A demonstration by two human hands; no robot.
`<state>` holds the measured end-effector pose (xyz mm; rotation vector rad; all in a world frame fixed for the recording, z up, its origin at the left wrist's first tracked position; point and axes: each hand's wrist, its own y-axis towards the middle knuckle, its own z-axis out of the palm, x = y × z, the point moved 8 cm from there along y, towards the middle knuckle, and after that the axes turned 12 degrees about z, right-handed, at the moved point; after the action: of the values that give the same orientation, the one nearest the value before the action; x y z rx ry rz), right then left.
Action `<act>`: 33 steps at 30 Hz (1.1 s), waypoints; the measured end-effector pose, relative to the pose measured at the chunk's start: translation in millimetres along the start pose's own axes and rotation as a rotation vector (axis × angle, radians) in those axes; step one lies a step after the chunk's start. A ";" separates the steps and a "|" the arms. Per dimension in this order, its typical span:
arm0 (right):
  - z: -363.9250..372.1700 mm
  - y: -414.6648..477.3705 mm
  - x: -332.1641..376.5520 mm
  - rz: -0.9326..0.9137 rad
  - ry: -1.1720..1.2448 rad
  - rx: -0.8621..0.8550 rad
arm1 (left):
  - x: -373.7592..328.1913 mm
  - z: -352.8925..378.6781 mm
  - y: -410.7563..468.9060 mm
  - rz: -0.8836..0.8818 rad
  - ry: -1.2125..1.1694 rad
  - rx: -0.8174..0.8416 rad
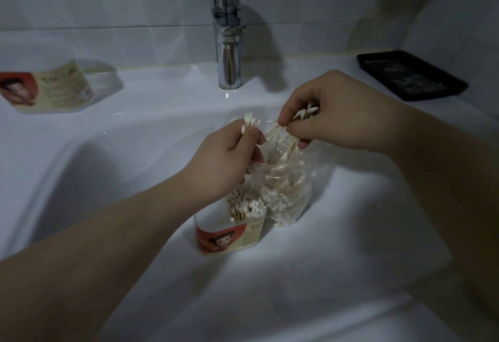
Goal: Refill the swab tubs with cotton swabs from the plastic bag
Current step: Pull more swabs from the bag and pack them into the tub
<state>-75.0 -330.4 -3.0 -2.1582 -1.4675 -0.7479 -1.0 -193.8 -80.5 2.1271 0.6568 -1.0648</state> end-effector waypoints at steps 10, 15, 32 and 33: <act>-9.3 -2.3 1.4 0.027 0.181 -0.070 | 7.1 -8.6 4.3 -0.081 -0.078 -0.099; -4.4 -0.5 0.6 0.019 0.210 -0.035 | 2.4 -3.5 3.5 -0.050 -0.086 -0.041; 20.9 2.6 0.3 -0.040 0.062 0.107 | -14.2 2.6 1.4 0.091 0.039 0.041; 20.8 3.4 -0.3 -0.040 0.056 0.097 | -13.0 2.8 1.6 0.094 0.062 0.049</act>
<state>-67.9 -319.0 -19.3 -2.0257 -1.4905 -0.7293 -8.4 -198.7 -70.4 2.2175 0.5591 -0.9768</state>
